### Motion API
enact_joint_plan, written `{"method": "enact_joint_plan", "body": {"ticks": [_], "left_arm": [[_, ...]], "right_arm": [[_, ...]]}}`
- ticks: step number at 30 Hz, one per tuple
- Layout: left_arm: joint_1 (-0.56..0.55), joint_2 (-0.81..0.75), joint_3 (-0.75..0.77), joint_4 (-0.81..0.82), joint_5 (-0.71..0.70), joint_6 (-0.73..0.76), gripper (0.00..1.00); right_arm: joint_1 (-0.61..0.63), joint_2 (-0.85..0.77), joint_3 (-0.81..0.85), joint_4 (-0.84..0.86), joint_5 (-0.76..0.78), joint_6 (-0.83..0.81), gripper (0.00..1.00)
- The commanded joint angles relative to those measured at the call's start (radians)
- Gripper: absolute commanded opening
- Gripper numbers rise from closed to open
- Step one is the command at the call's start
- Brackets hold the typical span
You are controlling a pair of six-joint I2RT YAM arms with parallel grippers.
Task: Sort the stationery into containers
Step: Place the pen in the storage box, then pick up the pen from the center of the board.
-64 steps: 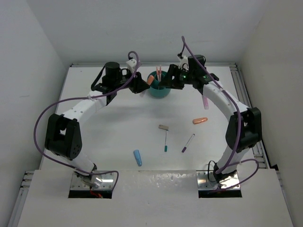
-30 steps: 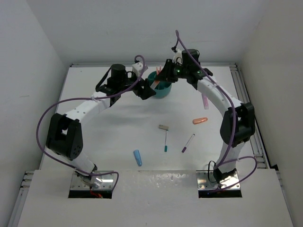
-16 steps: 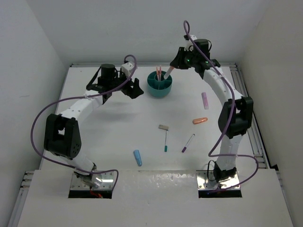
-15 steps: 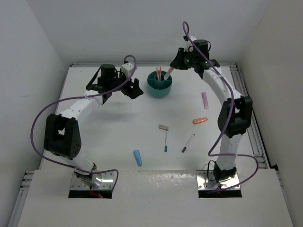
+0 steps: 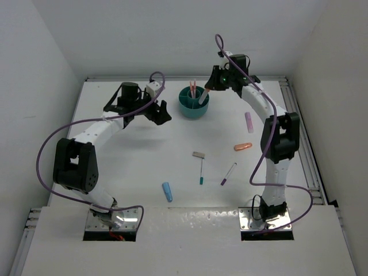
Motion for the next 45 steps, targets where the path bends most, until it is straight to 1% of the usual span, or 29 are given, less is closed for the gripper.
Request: {"method": "enact_joint_plan", "body": {"ticks": [1,4,8,11,12,16,19,20,21,22,24,25,26,29,30,31,33,34,36,38,40,41,45], "left_arm": [[0.011,-0.049,-0.028,0.010,0.035,0.018,0.86],[0.010,-0.052,-0.051,0.012,0.053,0.032,0.83],[-0.001,-0.047,-0.051,-0.045,0.090,0.082,0.81],[-0.013,-0.041,-0.042,-0.098,0.099,0.140,0.80],[-0.018,-0.041,-0.041,-0.117,0.102,0.156,0.80],[-0.053,-0.061,-0.054,-0.140,0.099,0.208,0.81],[-0.075,-0.078,-0.059,-0.157,0.089,0.245,0.80],[-0.076,-0.079,-0.058,-0.171,0.092,0.281,0.80],[-0.076,-0.080,-0.056,-0.201,0.124,0.318,0.79],[-0.076,-0.076,-0.042,-0.282,0.138,0.428,0.79],[-0.076,-0.079,-0.033,-0.385,0.177,0.554,0.79],[-0.078,-0.081,-0.030,-0.495,0.190,0.631,0.78],[-0.076,-0.089,-0.031,-0.542,0.194,0.765,0.78],[-0.081,-0.099,-0.051,-0.675,0.193,0.950,0.78],[-0.081,-0.099,-0.056,-0.750,0.204,1.011,0.78],[-0.084,-0.106,-0.062,-0.779,0.207,1.114,0.78],[-0.093,-0.112,-0.087,-0.844,0.213,1.194,0.78],[-0.098,-0.119,-0.094,-0.869,0.211,1.269,0.78],[-0.133,-0.132,-0.122,-0.921,0.193,1.367,0.78],[-0.153,-0.147,-0.166,-0.929,0.146,1.405,0.78],[-0.189,-0.191,-0.218,-0.886,0.094,1.411,0.78],[-0.205,-0.191,-0.234,-0.870,0.083,1.409,0.79],[-0.245,-0.247,-0.295,-0.826,0.064,1.420,0.81]], "right_arm": [[0.011,0.024,0.008,0.047,-0.002,-0.015,0.00],[0.017,0.041,0.011,0.050,0.000,-0.017,0.04],[0.026,0.052,0.011,0.044,0.007,-0.026,0.10],[0.029,0.053,0.002,0.041,0.020,-0.023,0.24],[0.029,0.052,0.002,0.038,0.021,-0.023,0.36],[0.028,-0.006,-0.026,0.027,0.027,-0.032,0.50],[0.013,-0.064,-0.029,0.000,0.024,-0.031,0.54],[-0.003,-0.080,-0.029,-0.017,0.017,-0.026,0.55],[-0.009,-0.098,-0.029,-0.031,0.010,-0.023,0.56],[-0.018,-0.135,-0.035,-0.062,-0.005,-0.017,0.57],[-0.041,-0.181,-0.055,-0.088,-0.029,-0.015,0.58],[-0.047,-0.228,-0.082,-0.112,-0.049,-0.023,0.59],[-0.061,-0.255,-0.099,-0.128,-0.062,-0.032,0.60],[-0.086,-0.348,-0.176,-0.177,-0.095,-0.044,0.62],[-0.092,-0.370,-0.225,-0.186,-0.103,-0.040,0.62],[-0.105,-0.393,-0.247,-0.201,-0.114,-0.043,0.62],[-0.121,-0.463,-0.329,-0.215,-0.138,-0.046,0.62],[-0.127,-0.489,-0.357,-0.233,-0.144,-0.053,0.62],[-0.139,-0.562,-0.420,-0.276,-0.157,-0.096,0.62],[-0.145,-0.614,-0.457,-0.325,-0.161,-0.153,0.62],[-0.168,-0.663,-0.500,-0.430,-0.157,-0.188,0.63],[-0.178,-0.681,-0.517,-0.430,-0.157,-0.195,0.63],[-0.214,-0.767,-0.604,-0.542,-0.108,-0.248,0.63]]}}
